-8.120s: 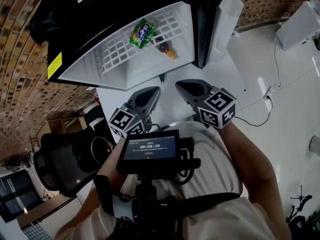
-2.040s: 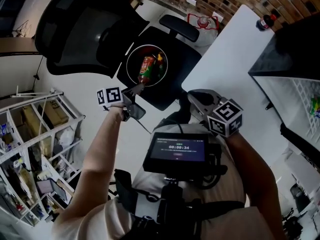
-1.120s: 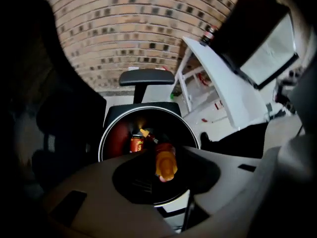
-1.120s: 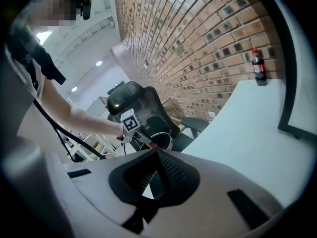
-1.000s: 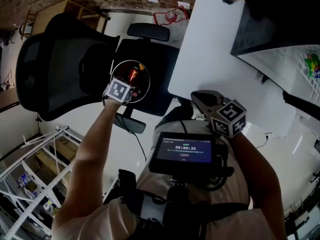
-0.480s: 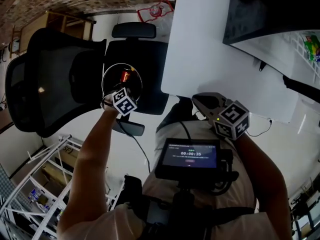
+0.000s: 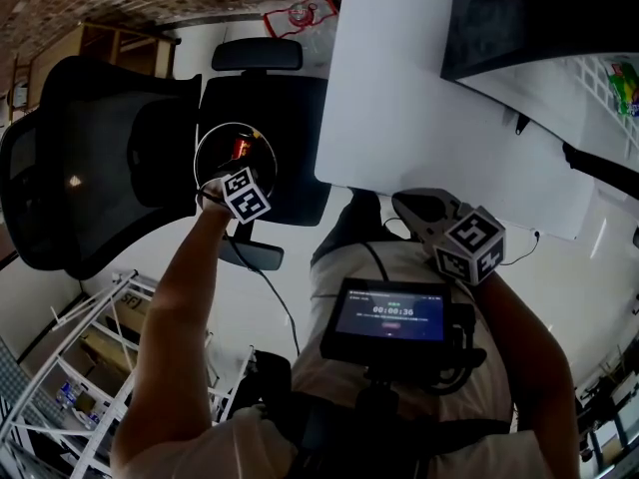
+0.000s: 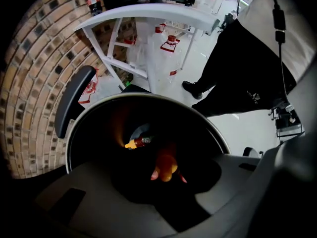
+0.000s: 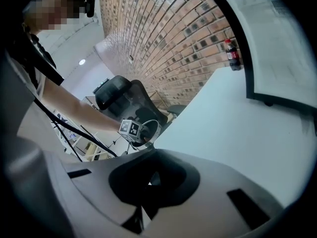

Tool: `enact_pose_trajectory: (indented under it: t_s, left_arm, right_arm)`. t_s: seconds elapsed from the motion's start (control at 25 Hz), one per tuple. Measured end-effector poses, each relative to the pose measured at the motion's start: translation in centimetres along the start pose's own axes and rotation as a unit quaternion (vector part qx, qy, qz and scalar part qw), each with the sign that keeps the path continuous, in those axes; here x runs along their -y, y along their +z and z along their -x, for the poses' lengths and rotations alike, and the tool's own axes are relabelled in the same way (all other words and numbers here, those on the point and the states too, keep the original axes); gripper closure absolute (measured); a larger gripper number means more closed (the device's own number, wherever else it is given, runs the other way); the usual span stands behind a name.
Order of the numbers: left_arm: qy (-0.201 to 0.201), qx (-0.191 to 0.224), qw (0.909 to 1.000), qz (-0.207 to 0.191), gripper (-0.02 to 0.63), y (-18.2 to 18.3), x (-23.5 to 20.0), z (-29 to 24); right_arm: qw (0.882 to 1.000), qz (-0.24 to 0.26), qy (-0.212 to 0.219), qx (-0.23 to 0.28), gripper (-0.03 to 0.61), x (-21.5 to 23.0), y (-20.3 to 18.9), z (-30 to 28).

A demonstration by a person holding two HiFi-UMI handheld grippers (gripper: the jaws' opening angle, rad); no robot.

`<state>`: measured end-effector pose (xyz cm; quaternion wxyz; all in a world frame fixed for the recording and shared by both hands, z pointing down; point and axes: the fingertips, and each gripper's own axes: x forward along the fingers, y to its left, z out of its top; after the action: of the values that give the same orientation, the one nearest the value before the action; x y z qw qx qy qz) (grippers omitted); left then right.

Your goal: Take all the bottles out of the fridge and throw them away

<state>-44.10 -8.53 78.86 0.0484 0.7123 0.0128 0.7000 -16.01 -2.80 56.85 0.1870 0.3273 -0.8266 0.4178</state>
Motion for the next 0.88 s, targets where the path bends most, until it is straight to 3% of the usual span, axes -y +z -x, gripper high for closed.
enact_pose_trajectory:
  t_s: [0.08, 0.16, 0.56, 0.8, 0.88]
  left_arm:
    - [0.006, -0.004, 1.0000, -0.002, 0.457, -0.3, 0.4, 0.1]
    - [0.009, -0.007, 0.9999, 0.003, 0.413, -0.5, 0.8, 0.5]
    - [0.073, 0.017, 0.9955, 0.058, 0.411, -2.5, 0.5, 5.7]
    - [0.124, 0.093, 0.9818, 0.110, 0.412, 0.3, 0.8, 11.9]
    - [0.145, 0.129, 0.9719, 0.133, 0.479, 1.6, 0.5, 14.0]
  right_arm:
    - [1.000, 0.000, 0.001, 0.005, 0.577, 0.0, 0.3, 0.0]
    - [1.000, 0.000, 0.002, 0.008, 0.577, 0.1, 0.5, 0.1]
    - [0.999, 0.014, 0.011, 0.037, 0.577, 0.0, 2.4, 0.3]
    - [0.997, 0.033, 0.011, 0.067, 0.577, -0.4, 4.0, 0.7]
    - [0.996, 0.035, 0.012, 0.079, 0.577, -0.6, 4.5, 1.0]
